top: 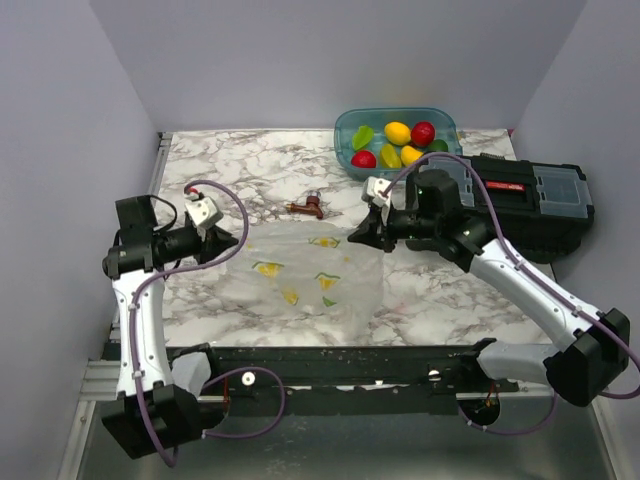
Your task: Place the fake fruits into the plastic bag and tie a complex knot
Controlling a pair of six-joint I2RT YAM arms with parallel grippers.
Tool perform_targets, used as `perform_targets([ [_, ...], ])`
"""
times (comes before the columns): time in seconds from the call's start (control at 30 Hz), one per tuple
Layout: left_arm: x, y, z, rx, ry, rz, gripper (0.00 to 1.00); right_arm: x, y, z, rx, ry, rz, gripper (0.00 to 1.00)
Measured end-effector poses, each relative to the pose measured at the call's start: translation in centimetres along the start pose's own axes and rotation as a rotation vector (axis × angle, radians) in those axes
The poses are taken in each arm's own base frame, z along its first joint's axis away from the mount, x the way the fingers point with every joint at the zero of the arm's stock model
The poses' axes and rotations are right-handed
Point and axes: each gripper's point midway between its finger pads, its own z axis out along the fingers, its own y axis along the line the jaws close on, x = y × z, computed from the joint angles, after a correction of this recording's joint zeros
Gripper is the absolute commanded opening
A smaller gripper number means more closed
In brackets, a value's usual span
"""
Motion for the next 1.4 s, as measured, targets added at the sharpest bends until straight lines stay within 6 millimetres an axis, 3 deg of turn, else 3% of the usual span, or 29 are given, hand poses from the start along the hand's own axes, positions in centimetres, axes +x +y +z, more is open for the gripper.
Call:
perform_targets([
  [0.03,-0.4,0.0,-0.2,0.018,-0.005,-0.028,0.54,-0.7,0.0,-0.1,-0.011,-0.018,0.005,0.01],
  [0.1,-1.3,0.1,-0.5,0.036,-0.006,-0.037,0.87,-1.8,0.1,-0.4,-0.035,-0.044,0.02,0.01],
  [0.13,-1.6,0.3,-0.6,0.027,0.0,-0.023,0.98,-2.2,0.0,-0.6,-0.04,-0.053,0.031,0.01],
  [0.27,-4.5,-0.2,-1.6,-0.009,-0.023,0.058,0.99,-3.9,-0.3,-0.3,-0.082,-0.067,0.051,0.01],
  [0.37,-7.7,-2.4,-2.1,-0.009,-0.074,0.212,0.99,-4.2,0.6,0.6,-0.143,-0.066,0.058,0.01],
  [0.5,-11.1,-6.4,-1.2,0.099,-0.13,0.365,0.98,-4.0,2.5,1.8,-0.208,-0.053,0.059,0.01],
  [0.6,-12.7,-8.3,0.8,0.201,-0.145,0.381,0.99,-4.4,4.5,2.6,-0.265,-0.056,0.04,0.03],
  [0.73,-12.5,-8.8,5.0,0.283,-0.091,0.345,0.93,-5.1,6.3,3.1,-0.312,-0.065,0.014,0.09],
  [0.83,-10.9,-9.7,7.7,0.345,-0.021,0.305,0.68,-5.7,6.5,3.1,-0.316,-0.074,0.002,0.11],
  [0.9,-10.1,-10.4,8.5,0.38,0.01,0.289,0.61,-5.9,6.4,3.1,-0.314,-0.078,-0.002,0.11],
  [1.0,-9.3,-11.2,8.9,0.421,0.047,0.256,0.75,-5.6,6.2,3.1,-0.304,-0.07,-0.004,0.01],
  [1.1,-9.0,-11.8,8.7,0.448,0.055,0.22,0.87,-5.2,6.1,3.1,-0.291,-0.061,-0.01,0.01],
  [1.23,-9.5,-12.4,7.6,0.447,0.032,0.209,0.94,-4.4,5.8,3.1,-0.269,-0.044,-0.026,0.01],
  [1.4,-11.0,-12.8,6.3,0.421,-0.02,0.202,0.92,-3.7,5.7,3.3,-0.256,-0.029,-0.022,0.01],
])
